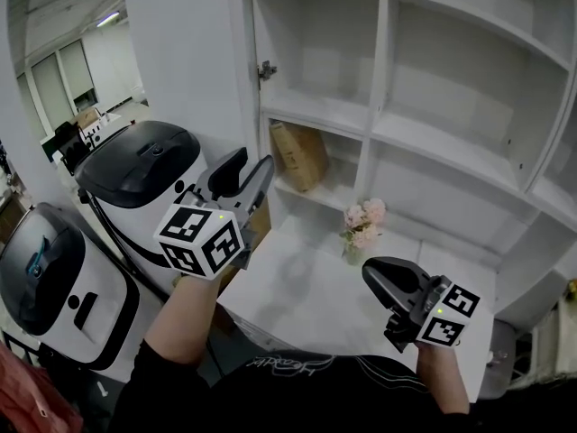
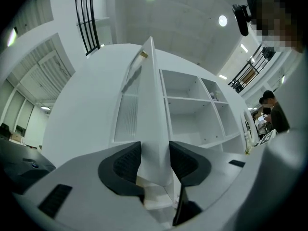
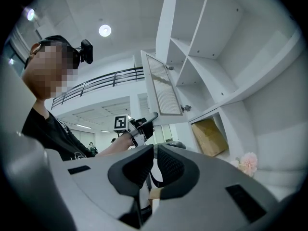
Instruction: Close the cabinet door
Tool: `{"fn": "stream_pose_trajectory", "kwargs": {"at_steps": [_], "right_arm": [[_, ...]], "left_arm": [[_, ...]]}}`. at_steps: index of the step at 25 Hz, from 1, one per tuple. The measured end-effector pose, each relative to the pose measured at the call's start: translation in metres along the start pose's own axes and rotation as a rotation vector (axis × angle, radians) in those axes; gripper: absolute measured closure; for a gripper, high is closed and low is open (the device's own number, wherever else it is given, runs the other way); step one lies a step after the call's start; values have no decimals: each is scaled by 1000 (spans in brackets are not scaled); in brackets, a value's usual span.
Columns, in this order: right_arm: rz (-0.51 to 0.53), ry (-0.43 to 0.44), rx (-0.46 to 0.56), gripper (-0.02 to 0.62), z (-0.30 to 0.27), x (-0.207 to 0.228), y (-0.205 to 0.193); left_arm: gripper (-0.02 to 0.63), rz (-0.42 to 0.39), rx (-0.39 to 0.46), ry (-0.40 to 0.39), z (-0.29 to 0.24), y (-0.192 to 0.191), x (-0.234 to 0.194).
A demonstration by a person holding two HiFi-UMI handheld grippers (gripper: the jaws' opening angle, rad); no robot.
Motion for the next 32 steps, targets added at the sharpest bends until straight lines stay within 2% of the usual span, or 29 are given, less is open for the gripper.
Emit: {"fn": "stream_pose_trajectory", "kwargs": {"at_steps": [12,17,21,32], "right_arm": [[3,-55,11,541,18,14,2],[3,-88,26,541,30,22,5],[6,-116,36,541,41,29,7],[18,-182,50,541,52,37,9]], "left_arm": [[385,-30,-1,-71,-39,-10,30],[390,38,-6,-131,-62,-18,41],[387,-6,-25,-127,-86,-24,51],[390,-29,-33,-150,-114,-32,56]]}}
Point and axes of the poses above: the fingertips, and each gripper's own axes: z backward along the fingers, x to its right, y out of its top, the point moved 1 cm from there along z, backward along the fingers, and after that the axes turned 7 degrees about -y, right-handed, at the moved point
